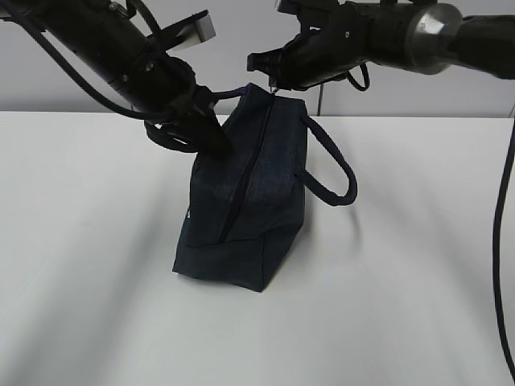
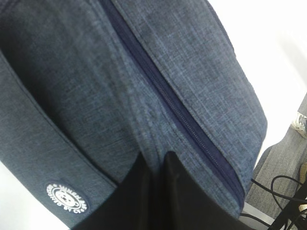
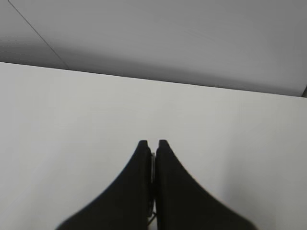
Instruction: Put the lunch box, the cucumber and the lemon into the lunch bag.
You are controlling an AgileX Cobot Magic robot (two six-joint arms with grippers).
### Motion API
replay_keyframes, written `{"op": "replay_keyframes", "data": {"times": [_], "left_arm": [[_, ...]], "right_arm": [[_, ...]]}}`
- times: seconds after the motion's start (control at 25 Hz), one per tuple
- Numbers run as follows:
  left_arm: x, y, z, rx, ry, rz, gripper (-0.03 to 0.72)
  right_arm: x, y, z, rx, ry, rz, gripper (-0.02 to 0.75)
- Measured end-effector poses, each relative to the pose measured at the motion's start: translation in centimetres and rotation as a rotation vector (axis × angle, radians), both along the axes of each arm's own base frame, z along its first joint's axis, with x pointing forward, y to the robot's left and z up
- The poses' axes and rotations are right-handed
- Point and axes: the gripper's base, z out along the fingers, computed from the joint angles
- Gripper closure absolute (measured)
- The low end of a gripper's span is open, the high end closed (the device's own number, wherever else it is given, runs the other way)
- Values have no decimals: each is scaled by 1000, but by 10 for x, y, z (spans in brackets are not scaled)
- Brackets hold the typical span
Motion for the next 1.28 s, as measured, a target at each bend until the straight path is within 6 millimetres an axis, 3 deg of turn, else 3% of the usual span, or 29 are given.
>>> {"op": "replay_keyframes", "data": {"times": [0.56,0.8,0.92,1.08,1.16,1.28], "left_arm": [[-4,2,5,16,-3,-23,683],[-6,2,6,23,16,-12,671],[-8,2,7,28,38,-5,569],[-9,3,14,37,57,3,340],[-7,4,21,36,43,12,286],[0,5,42,15,5,39,266]], "right_arm": [[4,0,-32,39,99,-20,738],[5,0,-24,38,116,-12,738],[6,-1,-16,23,128,0,738],[6,-2,-10,13,133,8,738],[6,-3,-9,9,136,10,738],[6,-5,-10,0,149,11,738]]}}
